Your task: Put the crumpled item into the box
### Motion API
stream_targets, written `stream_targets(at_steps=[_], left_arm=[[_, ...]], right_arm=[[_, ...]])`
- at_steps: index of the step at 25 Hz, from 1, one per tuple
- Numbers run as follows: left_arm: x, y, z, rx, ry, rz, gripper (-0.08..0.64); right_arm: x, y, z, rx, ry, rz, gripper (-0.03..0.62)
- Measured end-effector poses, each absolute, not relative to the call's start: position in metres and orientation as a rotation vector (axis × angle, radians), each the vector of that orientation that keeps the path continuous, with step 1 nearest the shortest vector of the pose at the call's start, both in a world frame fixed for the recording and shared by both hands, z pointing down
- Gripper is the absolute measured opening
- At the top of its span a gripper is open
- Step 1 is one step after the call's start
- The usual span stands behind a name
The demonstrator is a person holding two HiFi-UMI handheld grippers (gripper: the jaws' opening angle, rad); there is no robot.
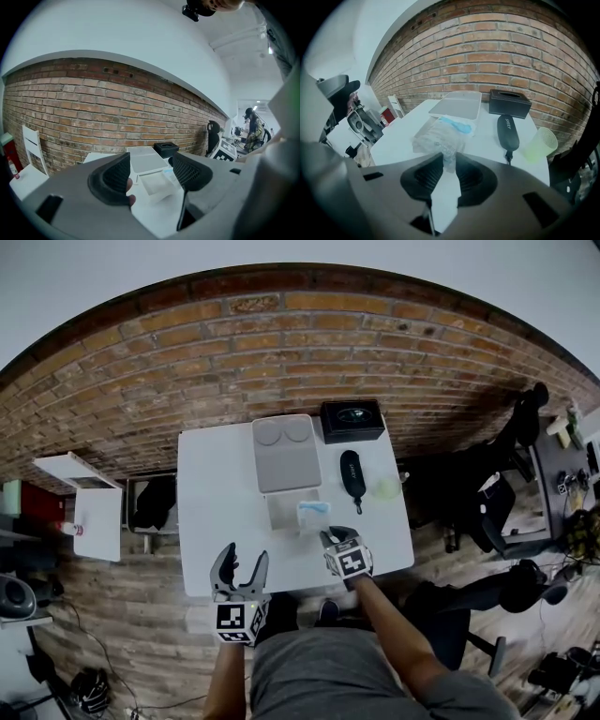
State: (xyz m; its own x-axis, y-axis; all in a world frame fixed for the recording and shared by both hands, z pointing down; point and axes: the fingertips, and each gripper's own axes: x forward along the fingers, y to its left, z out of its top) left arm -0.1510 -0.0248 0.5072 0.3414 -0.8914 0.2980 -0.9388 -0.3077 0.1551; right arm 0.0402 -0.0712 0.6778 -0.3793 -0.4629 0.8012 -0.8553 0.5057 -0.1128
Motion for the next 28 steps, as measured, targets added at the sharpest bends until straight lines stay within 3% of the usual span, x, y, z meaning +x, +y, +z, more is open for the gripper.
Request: stream_targets(at_steps=[28], left_arm=[[-0.197, -0.049, 0.51, 2.318, -1.598, 0.193, 0.276]], right_arm=[[0.01, -0.103, 0.721, 1.033, -1.822, 0.828, 0.087]])
